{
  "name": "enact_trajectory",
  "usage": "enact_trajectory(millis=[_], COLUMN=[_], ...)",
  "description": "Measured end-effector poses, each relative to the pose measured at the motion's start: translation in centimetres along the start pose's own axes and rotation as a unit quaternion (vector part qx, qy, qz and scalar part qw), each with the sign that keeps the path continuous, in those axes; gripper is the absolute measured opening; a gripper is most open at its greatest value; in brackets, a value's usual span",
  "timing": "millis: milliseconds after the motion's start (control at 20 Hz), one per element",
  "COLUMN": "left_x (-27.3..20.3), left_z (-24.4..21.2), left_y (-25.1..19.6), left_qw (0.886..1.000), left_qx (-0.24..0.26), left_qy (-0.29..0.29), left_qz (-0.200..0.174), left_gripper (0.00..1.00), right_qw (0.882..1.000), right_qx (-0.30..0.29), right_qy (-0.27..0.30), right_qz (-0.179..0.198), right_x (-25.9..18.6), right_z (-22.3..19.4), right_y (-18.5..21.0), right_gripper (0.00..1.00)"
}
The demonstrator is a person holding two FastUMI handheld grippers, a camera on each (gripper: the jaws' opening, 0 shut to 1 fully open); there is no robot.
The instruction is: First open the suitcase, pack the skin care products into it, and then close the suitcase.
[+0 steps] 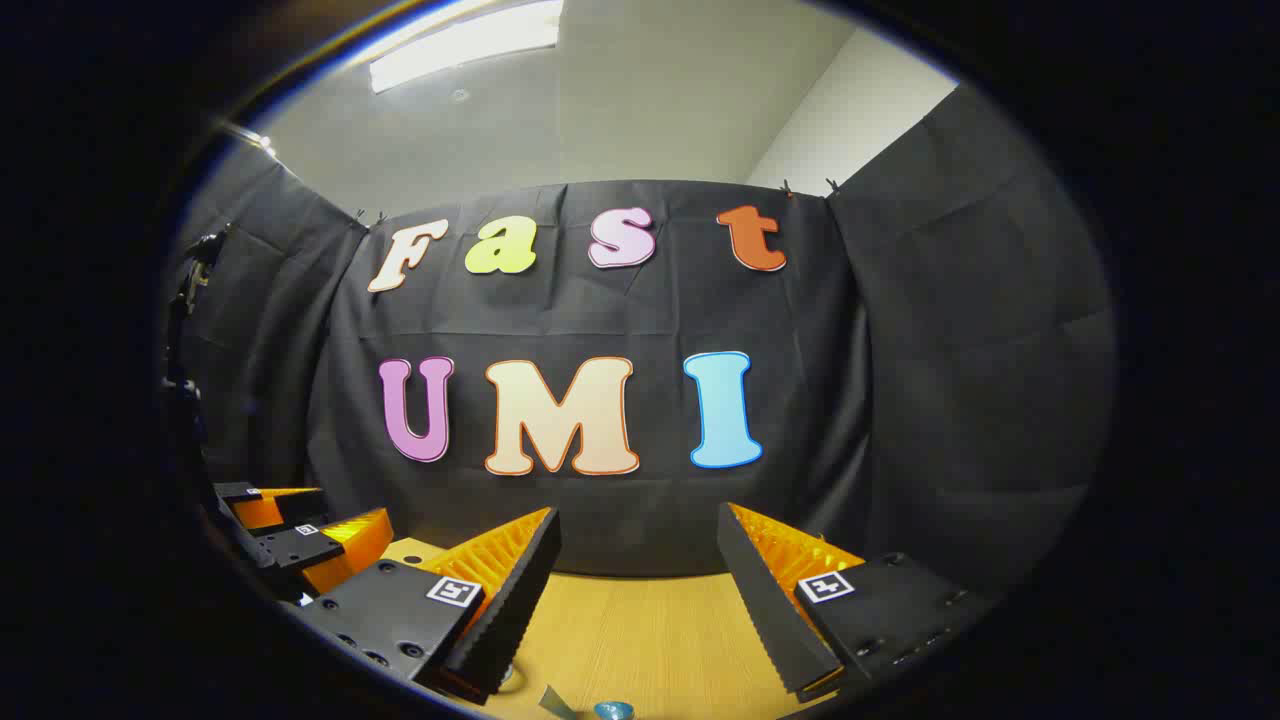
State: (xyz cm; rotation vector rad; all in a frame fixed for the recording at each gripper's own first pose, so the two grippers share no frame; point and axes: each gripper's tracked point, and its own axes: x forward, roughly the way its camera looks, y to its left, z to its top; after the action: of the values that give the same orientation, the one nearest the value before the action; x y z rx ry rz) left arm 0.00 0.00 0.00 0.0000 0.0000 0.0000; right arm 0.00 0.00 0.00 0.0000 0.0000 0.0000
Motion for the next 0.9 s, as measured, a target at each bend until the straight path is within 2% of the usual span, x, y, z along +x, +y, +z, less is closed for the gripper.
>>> enact_trajectory(millis=[350, 550, 700, 900], left_x=[0.2, 0.4, 0.8, 1.6], left_z=[-1.4, -6.2, -9.6, -13.3], left_y=[-0.3, -0.9, -0.5, -0.6], left_qw=[1.0, 0.996, 0.989, 0.982], left_qx=[0.007, -0.007, -0.014, 0.012], left_qy=[0.015, 0.091, 0.146, 0.188], left_qz=[-0.007, -0.018, -0.011, -0.01], left_gripper=[0.97, 0.98, 0.98, 0.98], right_qw=[1.0, 1.0, 0.999, 0.998], right_qx=[-0.005, -0.011, -0.021, -0.027], right_qy=[0.01, 0.022, 0.038, 0.062], right_qz=[0.005, 0.0, -0.006, -0.013], right_x=[-0.1, -0.4, -0.6, -0.9], right_z=[-0.5, -1.5, -2.4, -3.9], right_y=[0.3, -0.5, -1.3, -2.3], right_gripper=[0.99, 0.99, 0.98, 0.99])
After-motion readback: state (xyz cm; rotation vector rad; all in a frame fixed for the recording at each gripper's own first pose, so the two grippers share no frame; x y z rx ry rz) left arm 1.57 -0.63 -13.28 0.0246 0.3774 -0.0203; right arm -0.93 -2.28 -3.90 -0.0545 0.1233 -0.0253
